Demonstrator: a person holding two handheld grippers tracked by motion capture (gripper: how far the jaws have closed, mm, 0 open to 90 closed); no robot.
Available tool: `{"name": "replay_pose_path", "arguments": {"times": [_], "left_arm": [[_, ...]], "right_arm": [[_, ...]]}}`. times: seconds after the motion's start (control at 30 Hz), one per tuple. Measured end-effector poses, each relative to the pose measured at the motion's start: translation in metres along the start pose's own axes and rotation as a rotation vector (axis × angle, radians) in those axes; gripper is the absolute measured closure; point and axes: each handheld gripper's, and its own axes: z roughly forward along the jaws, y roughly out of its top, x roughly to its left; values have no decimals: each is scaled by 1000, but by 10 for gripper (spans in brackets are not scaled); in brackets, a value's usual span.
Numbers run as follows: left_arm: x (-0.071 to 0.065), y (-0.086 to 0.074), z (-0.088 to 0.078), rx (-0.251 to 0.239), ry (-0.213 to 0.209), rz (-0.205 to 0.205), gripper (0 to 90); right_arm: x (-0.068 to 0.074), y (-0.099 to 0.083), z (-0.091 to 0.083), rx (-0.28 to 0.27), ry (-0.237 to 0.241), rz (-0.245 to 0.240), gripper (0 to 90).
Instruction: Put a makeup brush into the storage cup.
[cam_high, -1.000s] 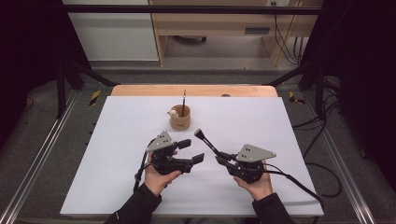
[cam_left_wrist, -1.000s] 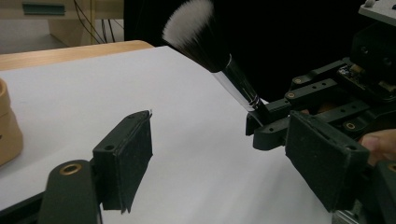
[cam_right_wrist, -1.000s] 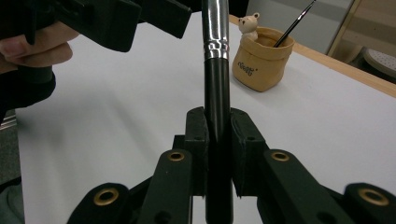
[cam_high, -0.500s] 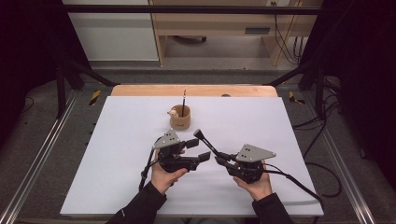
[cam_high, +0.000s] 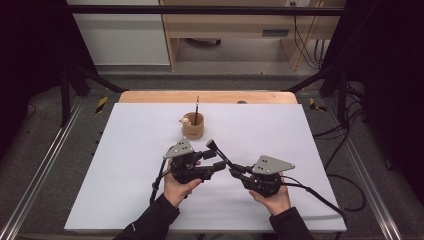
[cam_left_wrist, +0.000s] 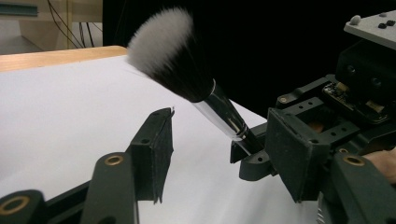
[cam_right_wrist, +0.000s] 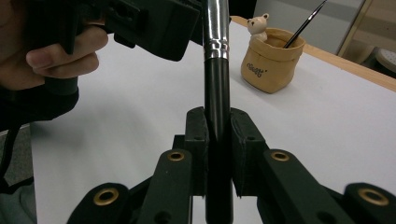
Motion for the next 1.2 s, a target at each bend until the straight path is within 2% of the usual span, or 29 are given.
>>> {"name": "replay_pose_path", "arguments": {"times": [0.5, 0.97, 1.2], "left_arm": [[-2, -3, 2, -9, -6, -6, 504], [2, -5, 1, -22, -24, -65, 634], [1, -5, 1, -27, -35, -73, 672]], "right_arm": [[3, -2, 6, 6, 25, 0, 795], [5, -4, 9, -3, 52, 0, 794], [6, -6, 11, 2, 54, -13, 793]]}}
